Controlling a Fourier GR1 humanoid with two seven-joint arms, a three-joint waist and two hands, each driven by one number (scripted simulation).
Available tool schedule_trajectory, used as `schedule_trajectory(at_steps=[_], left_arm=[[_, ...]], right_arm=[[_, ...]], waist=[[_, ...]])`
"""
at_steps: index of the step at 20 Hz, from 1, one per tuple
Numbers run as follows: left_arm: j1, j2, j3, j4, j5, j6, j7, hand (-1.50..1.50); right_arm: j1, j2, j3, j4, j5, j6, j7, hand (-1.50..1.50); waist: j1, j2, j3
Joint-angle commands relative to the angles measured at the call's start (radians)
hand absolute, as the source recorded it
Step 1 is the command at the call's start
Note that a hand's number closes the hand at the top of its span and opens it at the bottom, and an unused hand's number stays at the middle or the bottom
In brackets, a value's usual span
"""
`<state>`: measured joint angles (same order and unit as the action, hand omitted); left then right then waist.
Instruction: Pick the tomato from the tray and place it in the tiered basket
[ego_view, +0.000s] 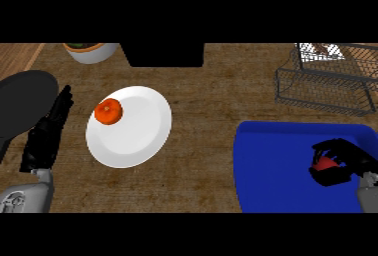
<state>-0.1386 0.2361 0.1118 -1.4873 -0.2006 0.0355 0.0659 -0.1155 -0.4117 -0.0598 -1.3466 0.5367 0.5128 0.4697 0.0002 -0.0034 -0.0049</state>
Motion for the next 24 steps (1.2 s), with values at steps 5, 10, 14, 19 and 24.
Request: schedule_trajectory(at_steps=[5,10,14,19,24], left_arm=[[-0.046,-0.012,0.015,0.098,-0.012,0.005,-0.044,0.00],[-0.029,-0.007,-0.001,0.036,-0.006,-0.015,-0.014,0.00],[-0.023,-0.030,-0.021,0.033,-0.010,-0.012,-0.016,0.00],[-0.030,0.022,0.021,0.047,0.005,-0.036,-0.021,0.00],[-0.044,-0.006,0.009,0.031,-0.009,-0.012,0.022,0.00]], right_arm=[[0.046,0.058,-0.105,-0.125,-0.084,-0.032,0.042,1.50],[-0.161,0.309,0.160,-0.268,0.134,-0.244,0.232,1.50],[-0.288,0.405,0.307,-0.240,0.265,-0.477,0.298,1.50],[-0.454,0.410,0.351,-0.333,0.454,-0.578,0.445,1.50],[-0.652,0.411,0.302,-0.274,0.555,-0.584,0.524,1.50]], waist=[[-0.007,0.004,0.005],[0.036,0.002,0.003],[0.055,0.004,0.004],[0.015,-0.004,0.003],[0.010,0.002,0.004]])
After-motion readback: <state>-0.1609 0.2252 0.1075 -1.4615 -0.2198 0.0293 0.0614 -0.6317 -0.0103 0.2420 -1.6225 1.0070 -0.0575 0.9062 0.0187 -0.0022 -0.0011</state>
